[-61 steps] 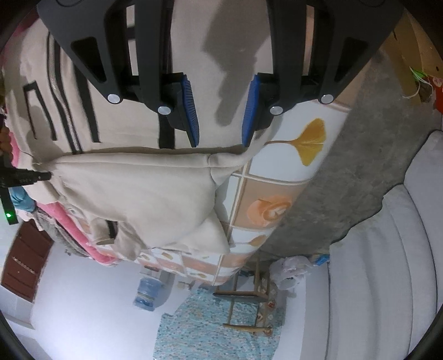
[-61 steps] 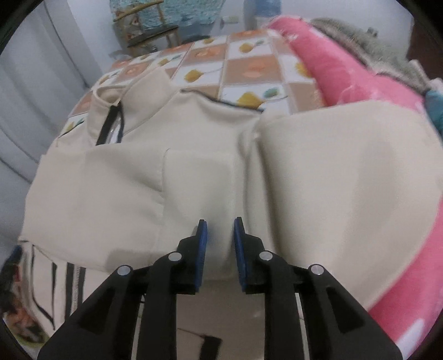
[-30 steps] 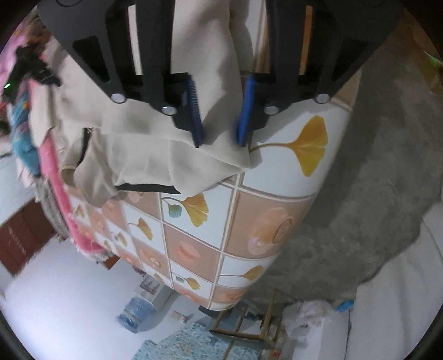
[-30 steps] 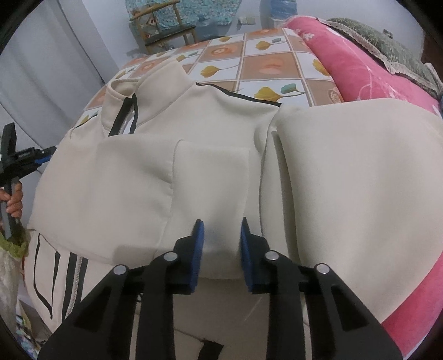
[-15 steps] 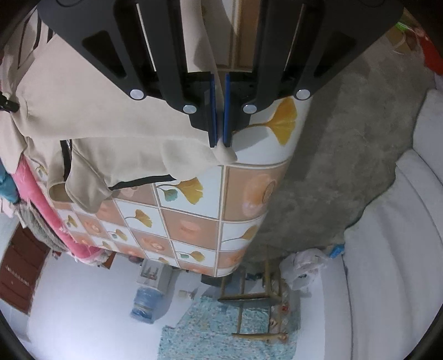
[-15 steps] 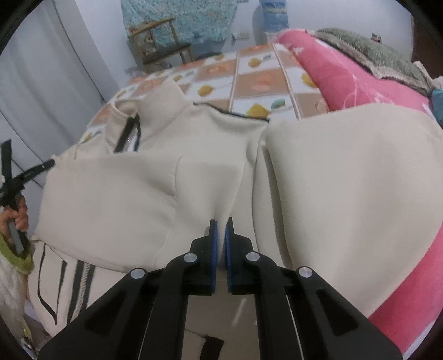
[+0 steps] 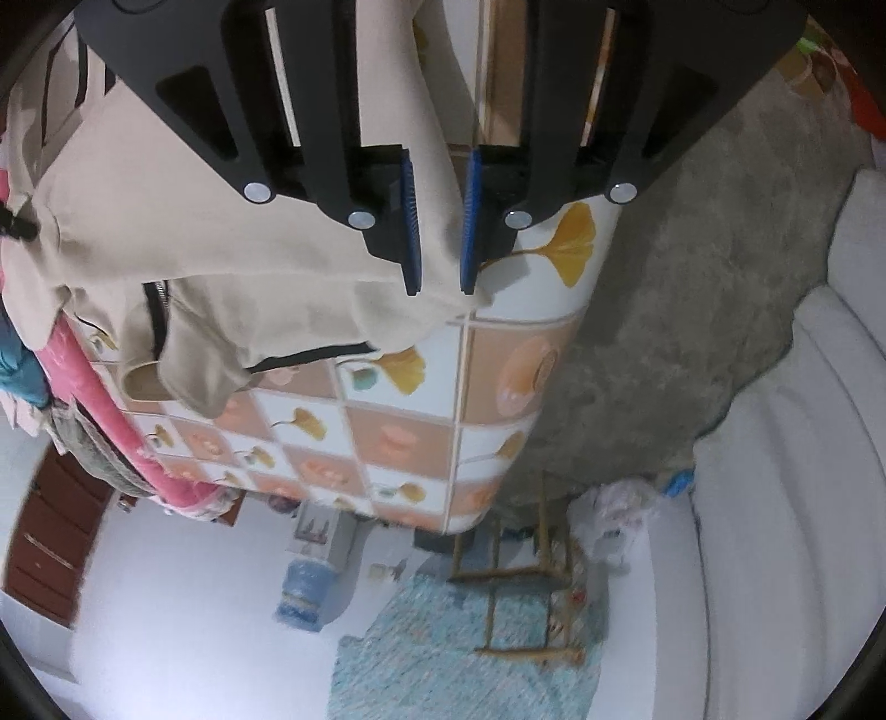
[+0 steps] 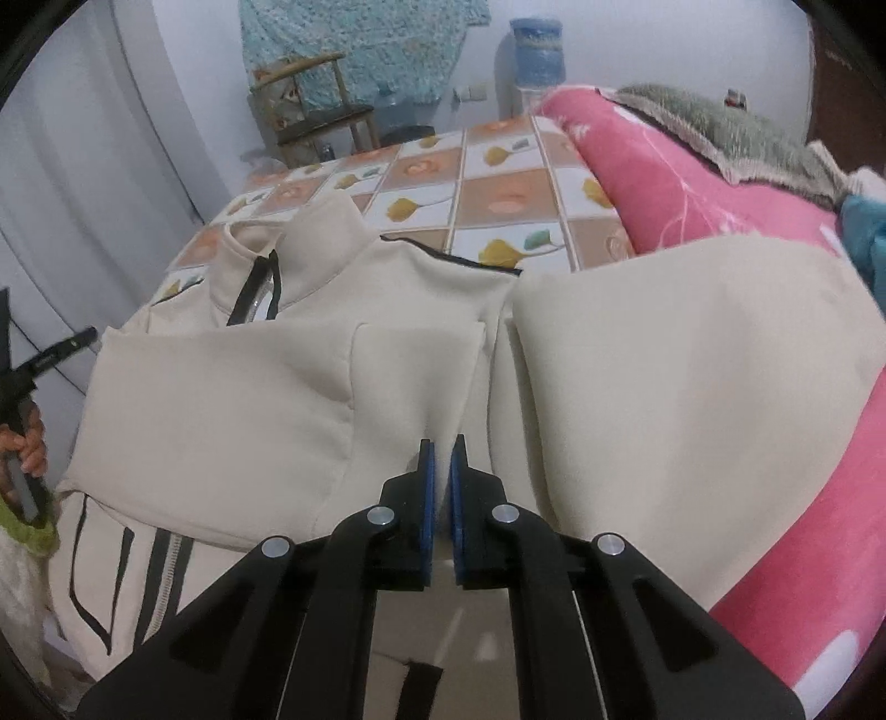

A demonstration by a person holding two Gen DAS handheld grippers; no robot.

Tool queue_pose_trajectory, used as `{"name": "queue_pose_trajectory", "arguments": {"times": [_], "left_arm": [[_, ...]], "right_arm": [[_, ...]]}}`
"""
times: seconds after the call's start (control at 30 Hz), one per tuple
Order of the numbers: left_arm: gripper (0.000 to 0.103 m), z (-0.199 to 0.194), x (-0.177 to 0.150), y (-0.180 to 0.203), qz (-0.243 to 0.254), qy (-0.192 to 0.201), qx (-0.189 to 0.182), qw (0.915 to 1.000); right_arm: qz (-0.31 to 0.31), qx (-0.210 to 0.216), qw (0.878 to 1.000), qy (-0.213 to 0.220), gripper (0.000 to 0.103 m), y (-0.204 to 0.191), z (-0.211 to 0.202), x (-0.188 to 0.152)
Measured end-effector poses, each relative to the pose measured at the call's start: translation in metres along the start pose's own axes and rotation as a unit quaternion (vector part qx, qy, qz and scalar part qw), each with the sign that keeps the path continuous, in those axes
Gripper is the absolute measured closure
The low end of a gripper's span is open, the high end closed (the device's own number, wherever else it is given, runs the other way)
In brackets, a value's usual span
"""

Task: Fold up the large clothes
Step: 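Fold the side panel over the body with the left tool and release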

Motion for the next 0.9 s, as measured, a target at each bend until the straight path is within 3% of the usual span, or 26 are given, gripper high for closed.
{"name": "queue_pose_trajectory", "arguments": {"times": [0.17, 0.37, 0.43, 0.53, 0.6, 0.73, 0.9], "left_arm": [[0.089, -0.024, -0.007, 0.022, 0.011, 0.005, -0.030, 0.9995], [0.088, -0.058, -0.040, 0.060, 0.050, -0.012, -0.084, 0.9951], [0.088, -0.058, -0.059, 0.069, 0.061, -0.037, -0.088, 0.9936], [0.087, -0.050, -0.086, 0.076, 0.070, -0.064, -0.077, 0.9925], [0.087, -0.045, -0.099, 0.075, 0.065, -0.075, -0.068, 0.9928], [0.081, -0.044, -0.118, 0.069, 0.046, -0.070, -0.066, 0.9943], [0.068, -0.062, -0.122, 0.066, 0.045, -0.061, -0.074, 0.9944]], "right_arm": [[0.008, -0.008, 0.999, -0.045, 0.092, 0.012, 0.029, -0.014], [-0.019, -0.021, 1.000, -0.006, 0.089, 0.001, -0.009, 0.008], [-0.030, -0.006, 0.999, -0.009, 0.088, -0.009, -0.007, 0.016], [-0.047, 0.039, 0.998, -0.027, 0.075, -0.034, 0.012, 0.023], [-0.054, 0.057, 0.996, -0.037, 0.075, -0.045, 0.033, 0.026], [-0.055, 0.042, 0.996, -0.053, 0.075, -0.039, 0.070, 0.028], [-0.024, 0.030, 0.998, -0.057, 0.075, -0.034, 0.044, 0.028]]}}
Point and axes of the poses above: each gripper's, at about its wrist camera, not at the fingertips, and z roughly the way its jaws point, y to its right, x to its top, the point moved 9 cm from there along z, roughly the way its jaws point, and after that the axes turned 4 degrees about y, right-handed, at the moved point
